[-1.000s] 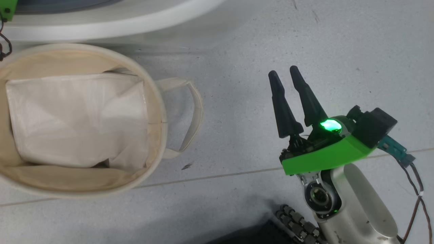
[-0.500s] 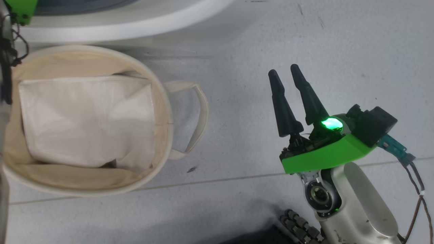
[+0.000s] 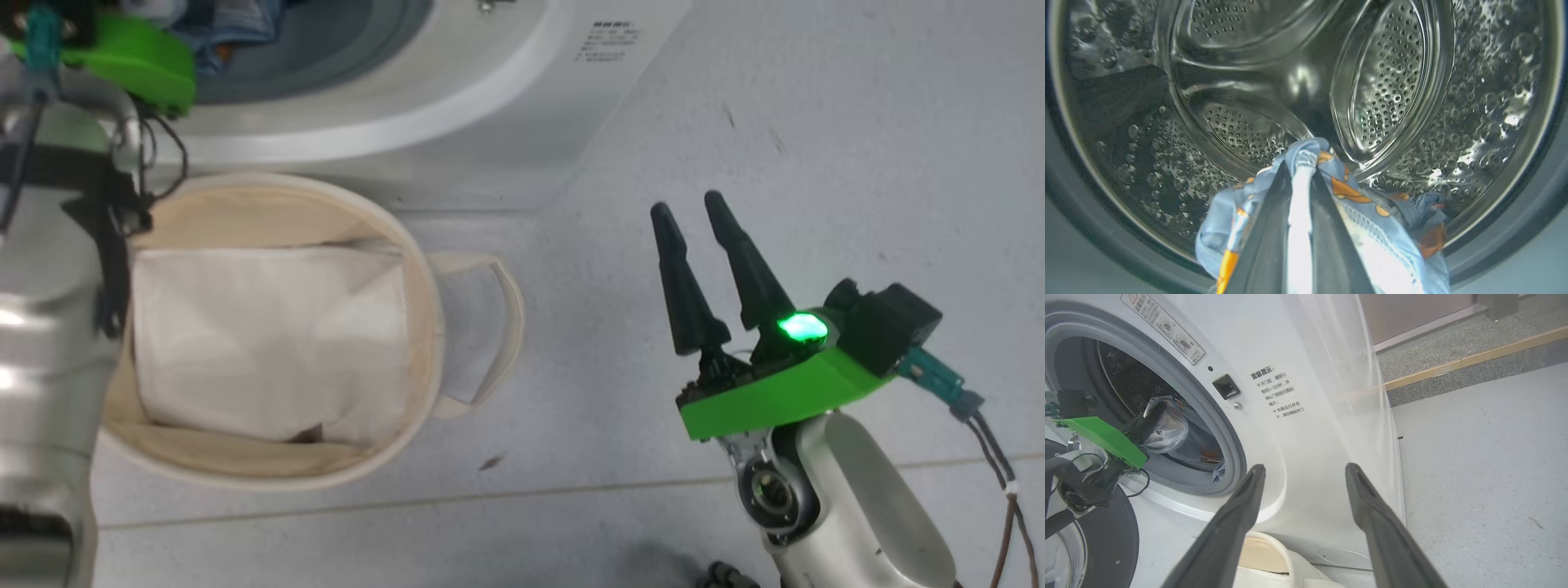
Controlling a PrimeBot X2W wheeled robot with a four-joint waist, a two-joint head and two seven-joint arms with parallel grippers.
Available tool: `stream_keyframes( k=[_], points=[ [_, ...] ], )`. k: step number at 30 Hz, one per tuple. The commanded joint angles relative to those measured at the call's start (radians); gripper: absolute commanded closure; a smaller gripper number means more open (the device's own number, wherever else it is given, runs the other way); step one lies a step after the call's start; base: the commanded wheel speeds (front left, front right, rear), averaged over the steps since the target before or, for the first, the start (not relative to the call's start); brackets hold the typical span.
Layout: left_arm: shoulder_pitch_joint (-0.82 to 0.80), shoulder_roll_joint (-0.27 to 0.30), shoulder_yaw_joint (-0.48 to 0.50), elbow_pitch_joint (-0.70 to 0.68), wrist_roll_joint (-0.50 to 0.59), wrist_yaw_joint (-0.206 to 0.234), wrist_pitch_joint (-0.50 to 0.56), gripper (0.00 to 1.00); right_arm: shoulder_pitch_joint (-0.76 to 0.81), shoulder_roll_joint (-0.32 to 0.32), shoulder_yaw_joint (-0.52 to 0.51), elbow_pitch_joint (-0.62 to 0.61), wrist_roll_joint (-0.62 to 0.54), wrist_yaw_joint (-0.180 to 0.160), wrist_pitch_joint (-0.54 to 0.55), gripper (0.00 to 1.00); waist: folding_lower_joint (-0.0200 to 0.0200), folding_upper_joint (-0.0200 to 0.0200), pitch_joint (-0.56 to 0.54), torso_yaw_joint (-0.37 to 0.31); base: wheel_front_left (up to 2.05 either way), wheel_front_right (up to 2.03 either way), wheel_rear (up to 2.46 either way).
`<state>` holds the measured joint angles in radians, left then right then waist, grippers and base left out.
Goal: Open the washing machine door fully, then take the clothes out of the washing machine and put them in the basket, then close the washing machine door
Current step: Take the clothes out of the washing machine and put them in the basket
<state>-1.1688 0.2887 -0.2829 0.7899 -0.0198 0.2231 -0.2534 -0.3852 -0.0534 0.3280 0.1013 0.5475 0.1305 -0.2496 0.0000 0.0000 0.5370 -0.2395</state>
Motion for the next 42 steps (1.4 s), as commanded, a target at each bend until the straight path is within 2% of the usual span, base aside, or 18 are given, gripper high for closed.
stream_keyframes(
  k=[1, 10, 16, 31, 35, 42],
  points=[
    [0.018, 0.039, 0.029, -0.062, -0.011, 0.009, -0.008, 1.00, 0.028, 0.003, 0.013, -0.025, -0.008, 0.000, -0.012, 0.00, 0.0000, 0.0000, -0.040, 0.014, 0.00, 0.00, 0.00],
    [0.261, 0.024, 0.065, -0.361, -0.068, 0.022, -0.008, 1.00, 0.089, 0.003, -0.004, 0.010, -0.034, 0.000, -0.012, 0.00, 0.0000, 0.0000, -0.176, 0.056, 0.00, 0.00, 0.00],
    [0.404, -0.009, 0.077, -0.569, -0.095, 0.021, -0.008, 1.00, 0.125, 0.003, -0.015, 0.026, -0.047, 0.000, -0.012, 0.00, 0.0000, 0.0000, -0.241, 0.090, 0.00, 0.00, 0.00],
    [0.642, -0.074, 0.124, -0.996, -0.078, 0.055, -0.008, 1.00, 0.181, 0.003, -0.018, 0.057, -0.069, 0.000, -0.012, 0.00, 0.0000, 0.0000, -0.362, 0.151, 0.00, 0.00, 0.00],
    [0.673, -0.081, 0.138, -1.059, -0.069, 0.054, -0.008, 1.00, 0.186, 0.003, -0.021, 0.060, -0.074, 0.000, -0.012, 0.00, 0.0000, 0.0000, -0.367, 0.163, 0.00, 0.00, 0.00],
    [0.714, -0.082, 0.148, -1.004, -0.072, 0.041, -0.008, 1.00, 0.182, 0.003, -0.021, 0.059, -0.073, 0.000, -0.012, 0.00, 0.0000, 0.0000, -0.357, 0.169, 0.00, 0.00, 0.00]
  ],
)
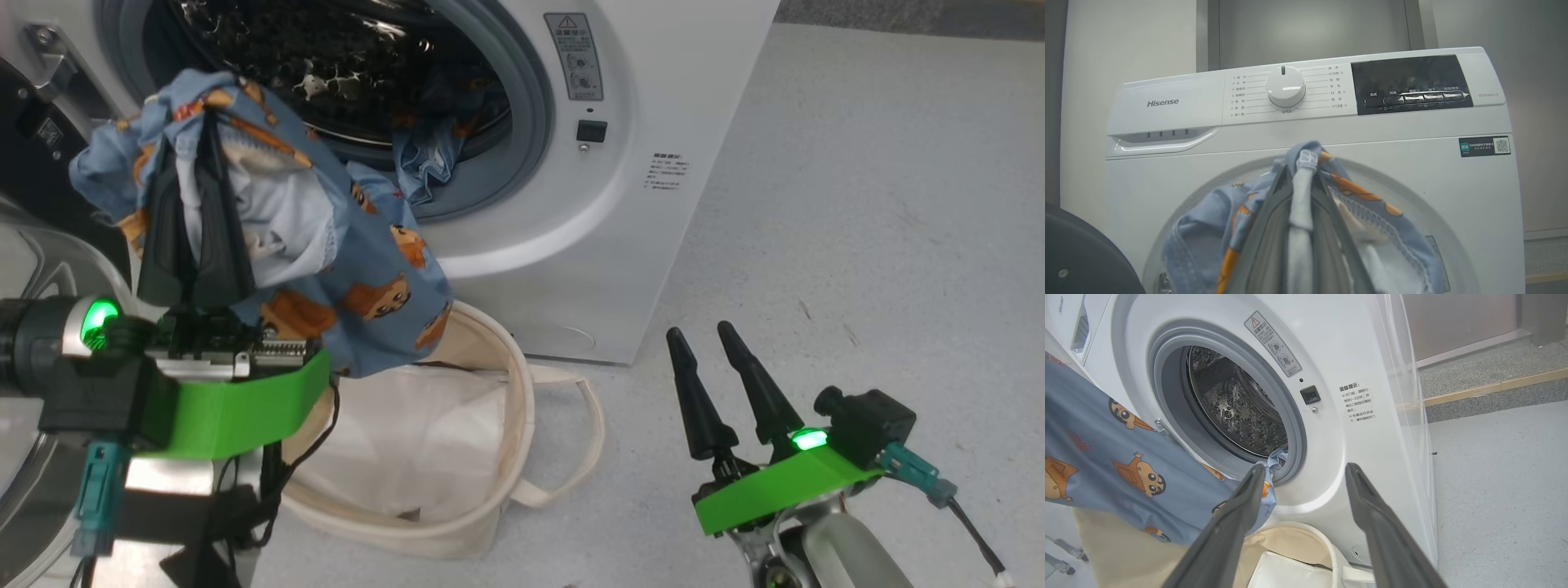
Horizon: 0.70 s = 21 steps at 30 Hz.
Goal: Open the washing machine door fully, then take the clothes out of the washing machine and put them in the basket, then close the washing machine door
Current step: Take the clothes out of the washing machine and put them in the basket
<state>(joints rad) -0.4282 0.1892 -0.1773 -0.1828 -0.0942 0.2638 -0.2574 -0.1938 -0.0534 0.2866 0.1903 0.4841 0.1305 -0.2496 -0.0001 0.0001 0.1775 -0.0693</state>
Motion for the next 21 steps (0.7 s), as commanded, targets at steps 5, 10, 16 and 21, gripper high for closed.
stream_keyframes(
  k=[5, 10, 16, 21],
  points=[
    [0.000, 0.018, 0.050, 0.053, 0.000, -0.004, -0.004, 1.00, -0.015, 0.003, 0.013, -0.031, -0.008, 0.000, -0.012, 0.00, 0.0001, -0.0001, 0.018, -0.003, 0.00, 0.00, 0.00],
    [0.050, 0.024, 0.046, 0.243, 0.006, 0.000, 0.007, 1.00, -0.022, 0.003, 0.008, -0.031, -0.004, 0.000, -0.012, 0.00, 0.0001, -0.0001, 0.029, -0.010, 0.00, 0.00, 0.00],
    [0.074, 0.010, 0.034, 0.512, -0.015, -0.013, 0.006, 1.00, -0.031, 0.003, 0.004, -0.037, 0.001, 0.000, -0.012, 0.00, 0.0001, -0.0001, 0.049, -0.022, 0.00, 0.00, 0.00],
    [0.041, -0.003, 0.038, 0.672, -0.030, -0.026, -0.003, 1.00, -0.038, 0.003, 0.001, -0.036, -0.005, 0.000, -0.012, 0.00, 0.0001, -0.0001, 0.074, -0.021, 0.00, 0.00, 0.00]
  ],
)
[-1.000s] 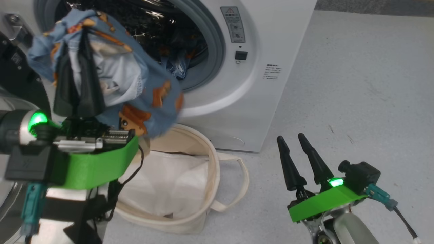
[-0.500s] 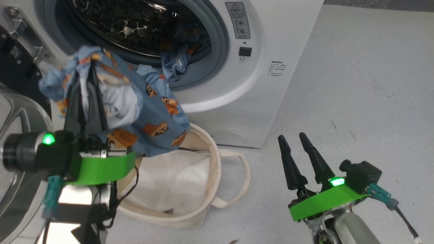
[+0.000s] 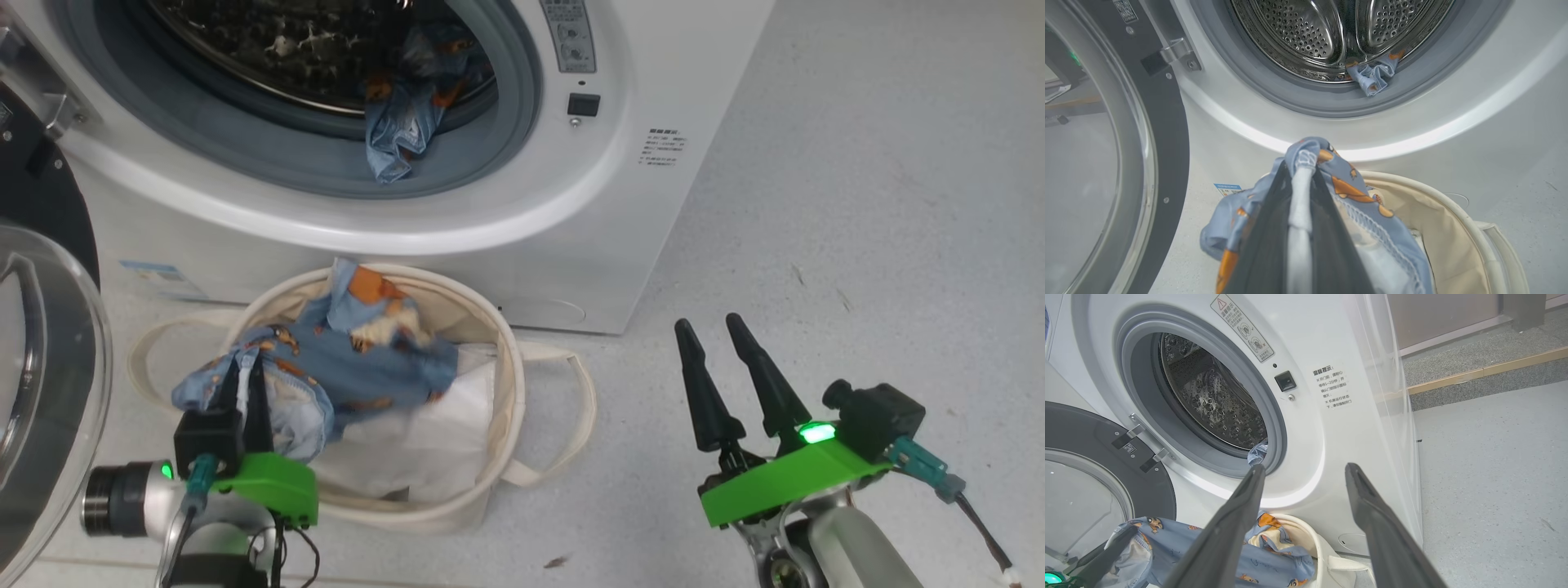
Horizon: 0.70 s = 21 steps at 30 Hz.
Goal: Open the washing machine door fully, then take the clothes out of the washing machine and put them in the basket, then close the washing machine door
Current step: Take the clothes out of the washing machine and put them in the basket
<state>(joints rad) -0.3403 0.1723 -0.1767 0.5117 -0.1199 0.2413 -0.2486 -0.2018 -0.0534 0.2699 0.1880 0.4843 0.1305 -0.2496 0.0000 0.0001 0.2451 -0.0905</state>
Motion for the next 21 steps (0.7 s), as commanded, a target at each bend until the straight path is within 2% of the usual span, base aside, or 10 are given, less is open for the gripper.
stream_keyframes(
  k=[1, 11, 21],
  points=[
    [-0.056, 0.012, 0.036, 0.002, -0.005, -0.008, -0.012, 1.00, -0.033, 0.003, 0.017, -0.035, -0.005, 0.000, -0.012, 0.00, 0.0000, -0.0001, 0.011, 0.001, 0.00, 0.00, 0.00],
    [-0.131, -0.010, 0.026, 0.105, 0.012, -0.043, -0.013, 1.00, -0.060, 0.003, 0.021, -0.050, -0.014, 0.000, -0.012, 0.00, 0.0000, -0.0001, 0.086, -0.007, 0.00, 0.00, 0.00],
    [-0.244, -0.035, 0.001, 0.240, 0.037, -0.087, -0.013, 1.00, -0.098, 0.003, 0.024, -0.080, -0.019, 0.000, -0.012, 0.00, 0.0000, -0.0001, 0.218, -0.044, 0.00, 0.00, 0.00]
  ],
)
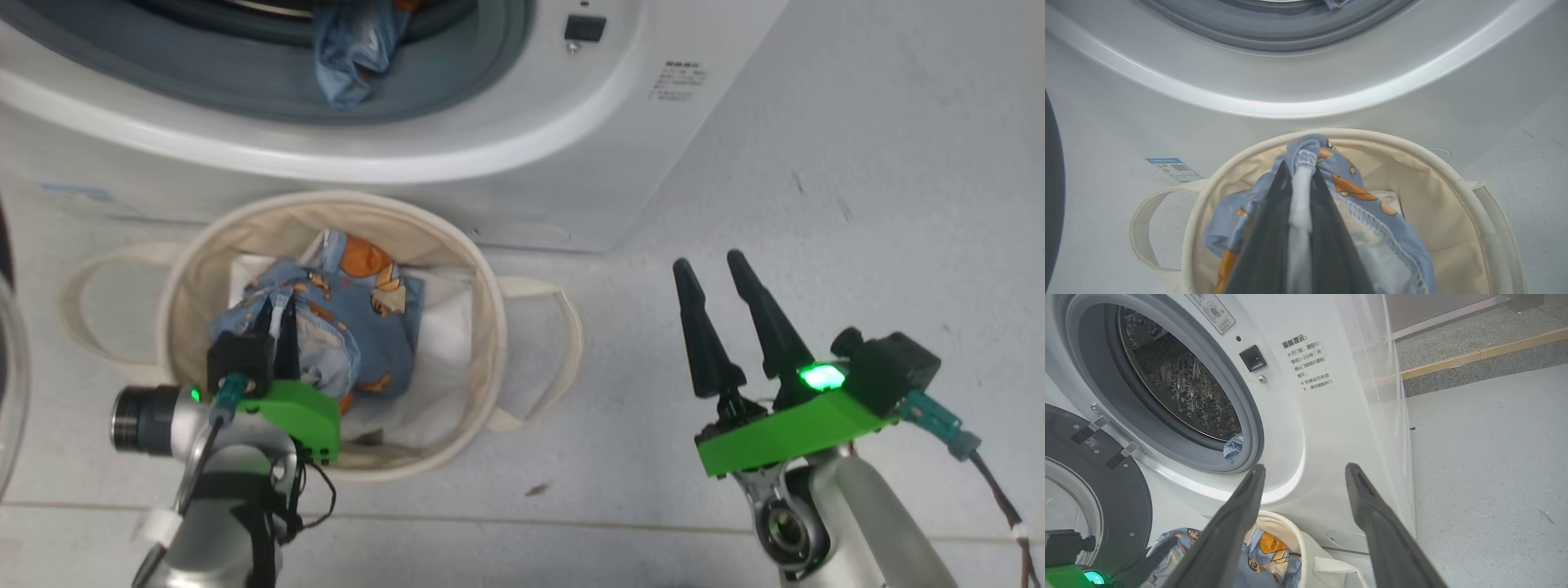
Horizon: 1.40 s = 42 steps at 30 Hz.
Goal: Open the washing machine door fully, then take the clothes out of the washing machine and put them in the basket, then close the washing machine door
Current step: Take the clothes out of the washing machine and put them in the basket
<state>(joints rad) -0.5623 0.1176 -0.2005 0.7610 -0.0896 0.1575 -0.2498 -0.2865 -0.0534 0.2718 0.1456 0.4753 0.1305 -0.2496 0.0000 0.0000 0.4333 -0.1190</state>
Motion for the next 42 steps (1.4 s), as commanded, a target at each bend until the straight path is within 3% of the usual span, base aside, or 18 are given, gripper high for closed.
stream_keyframes(
  k=[1, 11, 12, 13, 18, 26, 42],
  points=[
    [-0.037, 0.020, 0.024, 0.006, 0.008, -0.009, -0.012, 1.00, -0.018, 0.003, 0.022, -0.039, -0.010, 0.000, -0.012, 0.00, 0.0000, 0.0000, 0.040, -0.020, 0.00, 0.00, 0.00],
    [-0.132, 0.020, 0.001, 0.133, 0.029, -0.037, -0.012, 1.00, -0.050, 0.003, 0.018, -0.049, -0.006, 0.000, -0.012, 0.00, 0.0000, 0.0000, 0.098, -0.044, 0.00, 0.00, 0.00],
    [-0.135, 0.019, 0.000, 0.133, 0.029, -0.038, -0.012, 0.91, -0.051, 0.003, 0.018, -0.048, -0.006, 0.000, -0.012, 0.00, 0.0000, 0.0000, 0.098, -0.044, 0.00, 0.00, 0.00],
    [-0.136, 0.019, -0.002, 0.127, 0.031, -0.039, -0.012, 0.00, -0.052, 0.003, 0.017, -0.048, -0.006, 0.000, -0.012, 0.00, 0.0000, 0.0000, 0.098, -0.043, 0.00, 0.00, 0.00],
    [-0.122, 0.014, 0.009, 0.130, 0.023, -0.031, -0.012, 0.00, -0.048, 0.003, 0.012, -0.040, -0.010, 0.000, -0.012, 0.00, 0.0000, 0.0000, 0.073, -0.029, 0.00, 0.00, 0.00],
    [-0.070, 0.006, 0.019, 0.024, 0.022, -0.019, -0.012, 0.00, -0.032, 0.003, 0.005, -0.023, -0.015, 0.000, -0.012, 0.00, 0.0000, 0.0000, 0.002, 0.005, 0.00, 0.00, 0.00],
    [0.173, -0.005, 0.030, -0.353, 0.024, -0.022, -0.012, 0.00, 0.046, 0.003, -0.001, -0.004, -0.028, 0.000, -0.012, 0.00, 0.0000, 0.0000, -0.191, 0.055, 0.00, 0.00, 0.00]
  ],
)
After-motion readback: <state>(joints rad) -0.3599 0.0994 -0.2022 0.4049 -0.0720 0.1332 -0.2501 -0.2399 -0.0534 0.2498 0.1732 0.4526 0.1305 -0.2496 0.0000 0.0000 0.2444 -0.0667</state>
